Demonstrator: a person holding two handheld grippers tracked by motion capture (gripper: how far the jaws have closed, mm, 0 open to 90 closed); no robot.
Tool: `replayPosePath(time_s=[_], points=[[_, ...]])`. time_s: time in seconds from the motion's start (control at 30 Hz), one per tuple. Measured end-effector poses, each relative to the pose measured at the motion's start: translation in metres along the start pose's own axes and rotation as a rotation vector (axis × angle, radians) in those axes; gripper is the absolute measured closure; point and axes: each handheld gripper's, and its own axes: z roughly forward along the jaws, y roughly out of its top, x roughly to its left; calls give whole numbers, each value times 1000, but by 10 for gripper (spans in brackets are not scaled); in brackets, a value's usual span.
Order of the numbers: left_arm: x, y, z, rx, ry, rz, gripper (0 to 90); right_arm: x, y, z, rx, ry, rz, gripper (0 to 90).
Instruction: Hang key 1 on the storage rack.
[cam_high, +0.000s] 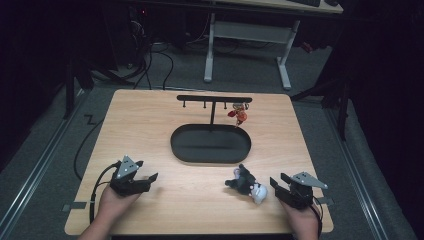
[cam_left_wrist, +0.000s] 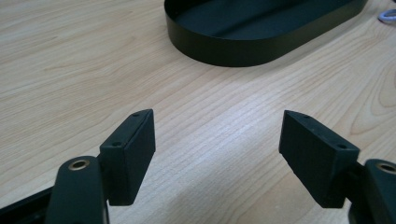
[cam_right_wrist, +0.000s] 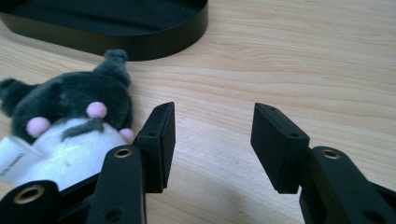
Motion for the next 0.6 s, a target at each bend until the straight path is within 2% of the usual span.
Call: replayPosePath(time_s=[0.13,0.17,0.2,0.23,0.33,0.4,0.47,0.5,0.57,0.6], points=[[2,-1,2,5,-5,3,273,2,4,1,14,-24,-23,491],[2,-2,3,7,-11,5,274,5,8,3,39,-27,-46,471],[2,-2,3,4,-13,6,274,5,8,3,39,-27,-46,471],[2,-1,2,-2,-18,10,274,5,12,6,88,-35,-67,455],[2,0,1,-11,-23,14,274,5,15,7,126,-33,-74,451],[1,1,0,-20,-29,16,274,5,18,6,172,-38,-75,443],[0,2,-1,-27,-39,26,275,4,23,4,238,-24,-62,409],[0,2,-1,-27,-39,26,276,4,23,4,238,-24,-62,409],[-2,3,0,-34,-41,30,276,3,30,3,317,-23,-64,376],[-2,3,0,-34,-41,30,276,3,30,3,317,-23,-64,376]])
